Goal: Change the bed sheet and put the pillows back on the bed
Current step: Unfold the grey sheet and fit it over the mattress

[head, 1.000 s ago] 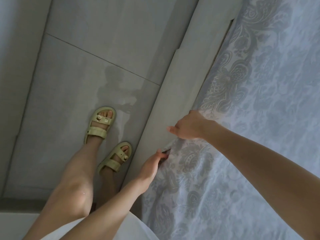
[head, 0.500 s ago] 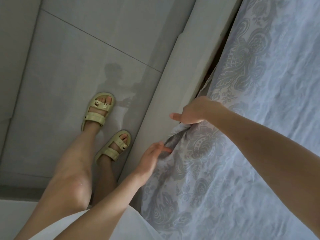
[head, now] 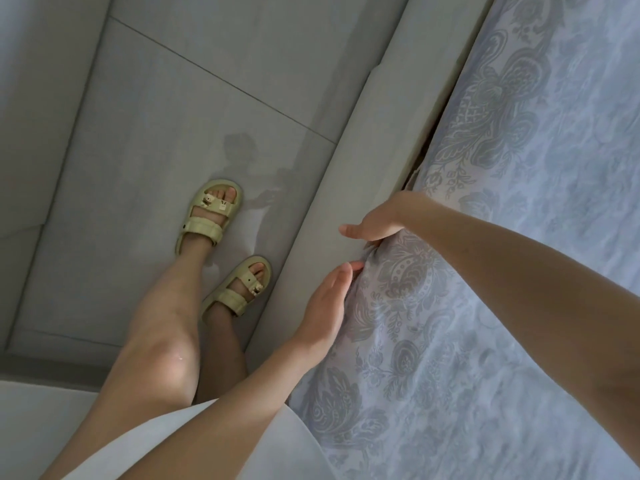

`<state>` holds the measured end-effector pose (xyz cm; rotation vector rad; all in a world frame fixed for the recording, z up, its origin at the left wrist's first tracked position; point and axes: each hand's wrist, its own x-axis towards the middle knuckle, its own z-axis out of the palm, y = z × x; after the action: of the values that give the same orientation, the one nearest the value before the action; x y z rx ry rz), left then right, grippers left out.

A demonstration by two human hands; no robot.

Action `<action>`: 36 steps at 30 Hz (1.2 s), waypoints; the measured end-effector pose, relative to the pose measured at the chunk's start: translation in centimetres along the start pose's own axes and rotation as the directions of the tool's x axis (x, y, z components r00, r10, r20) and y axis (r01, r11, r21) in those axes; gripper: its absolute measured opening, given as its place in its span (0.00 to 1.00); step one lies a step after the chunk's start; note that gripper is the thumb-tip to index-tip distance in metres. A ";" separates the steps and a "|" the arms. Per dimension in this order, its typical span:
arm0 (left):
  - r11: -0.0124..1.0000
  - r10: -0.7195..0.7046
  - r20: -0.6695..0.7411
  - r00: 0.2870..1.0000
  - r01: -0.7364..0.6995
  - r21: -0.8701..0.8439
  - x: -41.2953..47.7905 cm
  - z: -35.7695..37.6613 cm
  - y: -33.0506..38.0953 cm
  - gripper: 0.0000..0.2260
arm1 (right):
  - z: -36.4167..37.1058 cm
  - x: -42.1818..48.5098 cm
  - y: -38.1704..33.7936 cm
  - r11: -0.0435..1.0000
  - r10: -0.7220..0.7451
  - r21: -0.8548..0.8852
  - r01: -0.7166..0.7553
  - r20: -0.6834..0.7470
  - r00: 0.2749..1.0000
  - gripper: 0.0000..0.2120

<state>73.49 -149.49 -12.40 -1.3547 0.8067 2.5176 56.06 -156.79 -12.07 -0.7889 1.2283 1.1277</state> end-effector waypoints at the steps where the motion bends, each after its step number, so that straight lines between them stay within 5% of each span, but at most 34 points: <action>1: 1.000 -0.028 0.036 0.999 0.028 0.000 0.1 0.3 0.0 0.18 | 0.1 0.0 -0.1 1.000 0.002 0.009 -0.002 0.010 1.000 0.38; 6: 0.965 -0.231 0.208 0.950 0.251 -0.074 1.3 1.8 0.3 0.22 | 0.7 -0.9 0.9 0.995 0.003 0.096 -0.003 -0.007 1.000 0.41; 8: 0.934 -0.301 0.250 0.920 0.338 -0.118 2.1 2.0 -0.2 0.24 | 0.8 -1.4 1.2 0.991 -0.026 0.123 0.045 -0.152 0.988 0.42; 10: 0.893 -0.372 0.258 0.892 0.420 -0.161 2.5 1.7 -0.8 0.25 | 1.1 -1.4 1.7 0.973 -0.082 0.162 0.166 -0.427 0.901 0.41; 12: 0.854 -0.426 0.283 0.859 0.485 -0.186 2.9 1.0 -1.6 0.29 | 2.3 -1.8 1.7 0.952 -0.132 0.163 0.261 -0.549 0.825 0.36; 16: 0.845 -0.484 0.263 0.835 0.524 -0.109 2.7 -0.5 -2.0 0.36 | 4.4 -2.8 -0.1 0.959 -0.263 -0.208 0.192 -0.403 0.877 0.34; 21: 0.888 -0.402 0.029 0.915 0.398 -0.231 0.4 -3.1 -4.0 0.35 | 4.4 1.2 -1.8 0.932 -0.090 -0.362 0.016 -0.190 0.978 0.39; 24: 0.935 -0.296 0.046 0.954 0.299 -0.190 -1.1 -2.8 -4.5 0.29 | 4.8 2.4 -2.2 0.927 -0.062 -0.375 0.011 -0.123 0.991 0.38; 28: 0.923 -0.347 0.116 0.931 0.360 -0.132 -1.1 -0.8 -5.4 0.23 | 4.5 1.7 -2.2 0.968 -0.097 -0.247 0.040 -0.225 0.970 0.41; 32: 0.883 -0.389 0.140 0.911 0.412 -0.224 -0.6 0.4 -6.0 0.21 | 6.7 0.0 -2.6 0.952 -0.250 -0.273 0.136 -0.444 0.861 0.36; 36: 0.869 -0.425 0.137 0.895 0.446 -0.216 0.2 -0.5 -5.5 0.26 | 8.4 1.1 -3.5 0.895 -0.250 -0.441 0.069 -0.369 0.895 0.37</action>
<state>75.88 -145.15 -14.90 -1.3053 0.1435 2.3357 61.90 -149.77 -11.85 -1.5005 1.2485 1.1302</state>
